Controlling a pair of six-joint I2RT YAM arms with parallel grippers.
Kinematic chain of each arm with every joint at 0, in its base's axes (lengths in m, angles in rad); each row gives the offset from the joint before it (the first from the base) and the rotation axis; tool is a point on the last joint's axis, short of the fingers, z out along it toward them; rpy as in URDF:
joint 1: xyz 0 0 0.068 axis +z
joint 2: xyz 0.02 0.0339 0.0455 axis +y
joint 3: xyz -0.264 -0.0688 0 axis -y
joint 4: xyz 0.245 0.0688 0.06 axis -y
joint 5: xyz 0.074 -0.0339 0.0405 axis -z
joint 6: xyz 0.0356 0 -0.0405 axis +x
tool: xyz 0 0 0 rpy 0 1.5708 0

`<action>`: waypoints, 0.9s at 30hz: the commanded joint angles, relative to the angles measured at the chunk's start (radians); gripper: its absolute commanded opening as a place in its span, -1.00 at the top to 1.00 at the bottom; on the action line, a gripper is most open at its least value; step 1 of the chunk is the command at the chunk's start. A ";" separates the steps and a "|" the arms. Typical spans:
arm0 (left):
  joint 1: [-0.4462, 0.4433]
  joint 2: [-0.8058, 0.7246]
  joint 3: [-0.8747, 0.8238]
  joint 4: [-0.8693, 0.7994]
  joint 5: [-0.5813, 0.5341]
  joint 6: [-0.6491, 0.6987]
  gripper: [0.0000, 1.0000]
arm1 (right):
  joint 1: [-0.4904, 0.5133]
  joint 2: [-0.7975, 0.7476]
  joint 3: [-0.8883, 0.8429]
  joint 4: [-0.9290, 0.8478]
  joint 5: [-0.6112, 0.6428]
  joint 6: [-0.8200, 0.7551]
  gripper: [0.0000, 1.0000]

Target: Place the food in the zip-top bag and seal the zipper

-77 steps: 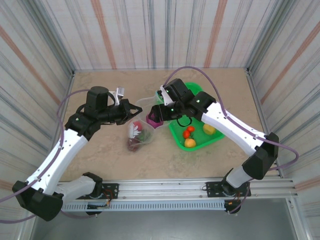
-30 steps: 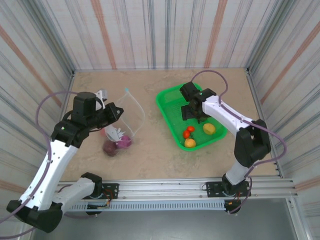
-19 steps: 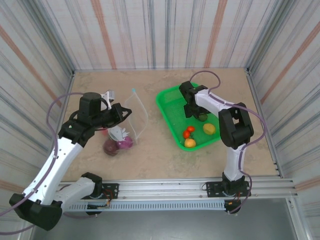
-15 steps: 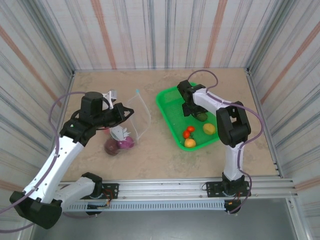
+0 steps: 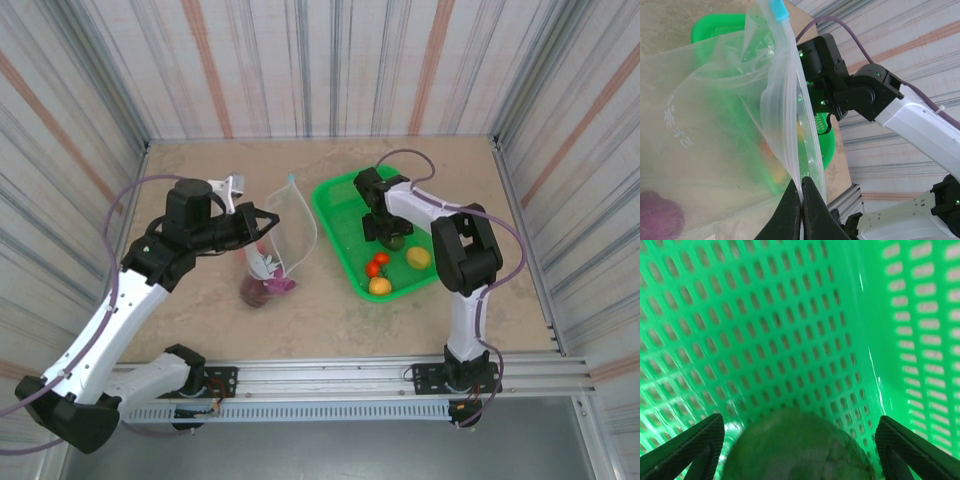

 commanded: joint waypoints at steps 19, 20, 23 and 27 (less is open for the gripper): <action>-0.010 -0.057 -0.051 0.012 0.019 -0.044 1.00 | -0.027 -0.079 -0.085 0.099 -0.061 -0.004 -0.65; -0.009 -0.055 -0.045 0.009 0.021 -0.043 1.00 | -0.030 -0.074 -0.082 0.100 -0.053 -0.008 -0.67; -0.010 -0.053 -0.039 0.002 0.021 -0.044 1.00 | -0.033 -0.068 -0.085 0.120 -0.040 -0.015 -0.68; -0.010 -0.054 -0.034 -0.011 0.022 -0.045 1.00 | -0.039 -0.055 -0.071 0.125 -0.049 -0.009 -0.63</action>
